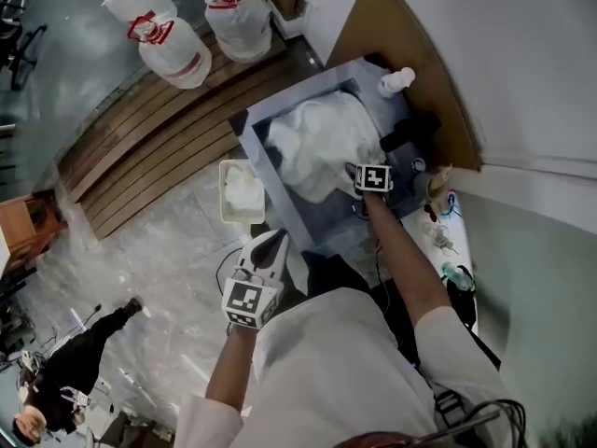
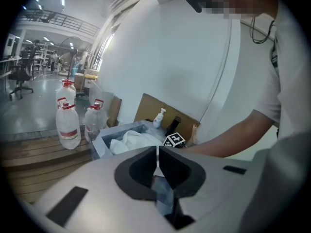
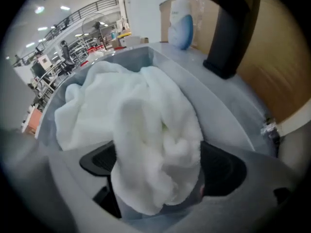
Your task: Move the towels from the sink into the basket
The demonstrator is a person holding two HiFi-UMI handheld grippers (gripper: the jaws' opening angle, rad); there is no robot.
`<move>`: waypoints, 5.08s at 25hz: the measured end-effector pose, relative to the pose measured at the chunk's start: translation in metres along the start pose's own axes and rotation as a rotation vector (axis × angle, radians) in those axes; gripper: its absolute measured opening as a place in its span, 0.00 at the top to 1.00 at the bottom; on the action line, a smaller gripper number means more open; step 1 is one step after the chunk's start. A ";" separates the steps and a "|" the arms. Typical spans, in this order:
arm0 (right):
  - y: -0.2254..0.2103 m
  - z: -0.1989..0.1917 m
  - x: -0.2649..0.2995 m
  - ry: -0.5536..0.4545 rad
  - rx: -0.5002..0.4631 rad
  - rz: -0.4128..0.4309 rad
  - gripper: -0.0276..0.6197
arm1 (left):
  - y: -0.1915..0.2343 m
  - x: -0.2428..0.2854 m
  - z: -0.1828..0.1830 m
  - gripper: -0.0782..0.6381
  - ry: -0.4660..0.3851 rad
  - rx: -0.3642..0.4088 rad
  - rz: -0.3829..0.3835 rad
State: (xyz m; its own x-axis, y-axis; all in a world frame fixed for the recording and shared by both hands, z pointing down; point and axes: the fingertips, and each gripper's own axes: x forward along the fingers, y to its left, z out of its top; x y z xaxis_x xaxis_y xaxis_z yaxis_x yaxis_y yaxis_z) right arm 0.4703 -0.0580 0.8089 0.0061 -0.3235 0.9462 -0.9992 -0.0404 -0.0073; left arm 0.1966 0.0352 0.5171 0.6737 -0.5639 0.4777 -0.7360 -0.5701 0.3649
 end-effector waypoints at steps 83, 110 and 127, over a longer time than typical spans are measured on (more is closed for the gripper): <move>0.495 -0.004 -0.230 -0.287 -0.492 0.787 0.66 | 0.247 -0.256 -0.090 0.87 -0.179 -0.198 0.468; 0.541 -0.241 0.315 0.103 -0.599 0.314 0.80 | 0.363 -0.107 -0.431 0.87 0.007 -0.457 0.411; 0.527 -0.152 0.093 -0.054 -0.604 0.465 0.77 | 0.314 -0.152 -0.327 0.87 -0.024 -0.391 0.434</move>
State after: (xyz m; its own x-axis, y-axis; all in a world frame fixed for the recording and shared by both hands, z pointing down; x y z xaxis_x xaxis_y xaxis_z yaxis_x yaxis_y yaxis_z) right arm -0.0615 0.0347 0.9420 -0.4343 -0.2266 0.8718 -0.7475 0.6306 -0.2085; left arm -0.1589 0.1374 0.8207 0.3027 -0.7126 0.6329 -0.9119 -0.0233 0.4099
